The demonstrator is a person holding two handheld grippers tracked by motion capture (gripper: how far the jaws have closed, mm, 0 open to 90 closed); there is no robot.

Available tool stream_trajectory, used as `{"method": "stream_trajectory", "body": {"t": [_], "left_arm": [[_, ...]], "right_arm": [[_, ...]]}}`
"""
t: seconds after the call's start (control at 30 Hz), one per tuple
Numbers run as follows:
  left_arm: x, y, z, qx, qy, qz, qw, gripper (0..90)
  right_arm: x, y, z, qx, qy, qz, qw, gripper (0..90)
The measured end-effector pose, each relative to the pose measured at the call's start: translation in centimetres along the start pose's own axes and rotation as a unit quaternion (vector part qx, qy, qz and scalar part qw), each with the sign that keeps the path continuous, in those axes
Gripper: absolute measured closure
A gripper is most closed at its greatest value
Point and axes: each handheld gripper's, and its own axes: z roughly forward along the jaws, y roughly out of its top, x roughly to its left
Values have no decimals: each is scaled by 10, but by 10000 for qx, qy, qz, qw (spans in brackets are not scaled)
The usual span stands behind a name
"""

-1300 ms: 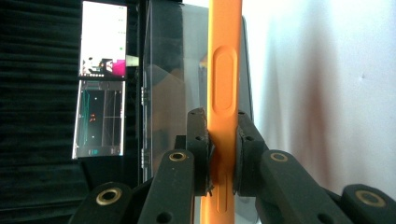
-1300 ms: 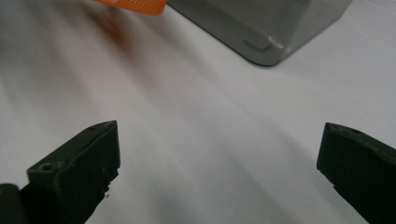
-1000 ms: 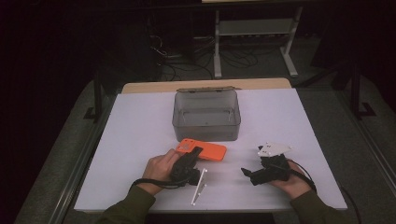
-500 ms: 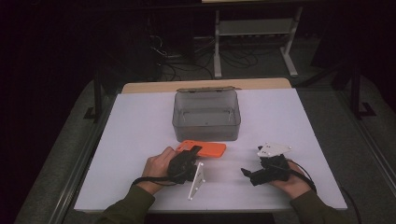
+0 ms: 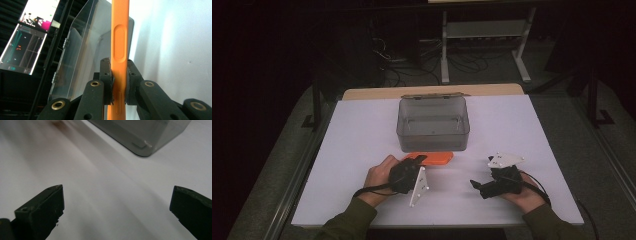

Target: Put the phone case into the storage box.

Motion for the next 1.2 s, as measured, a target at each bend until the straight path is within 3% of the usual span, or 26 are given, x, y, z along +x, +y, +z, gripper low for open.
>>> {"method": "stream_trajectory", "body": {"t": [0.27,0.57,1.2], "left_arm": [[6,-4,0,-55,-165,-412,9990,796],[14,-9,0,-54,-345,-812,9961,796],[28,-19,2,-89,-716,-1641,9838,796]], "right_arm": [[0,0,0,-13,-7,-13,10000,0],[0,0,0,-25,-26,-44,10000,0],[0,0,-1,-53,-43,-72,10000,0]]}}
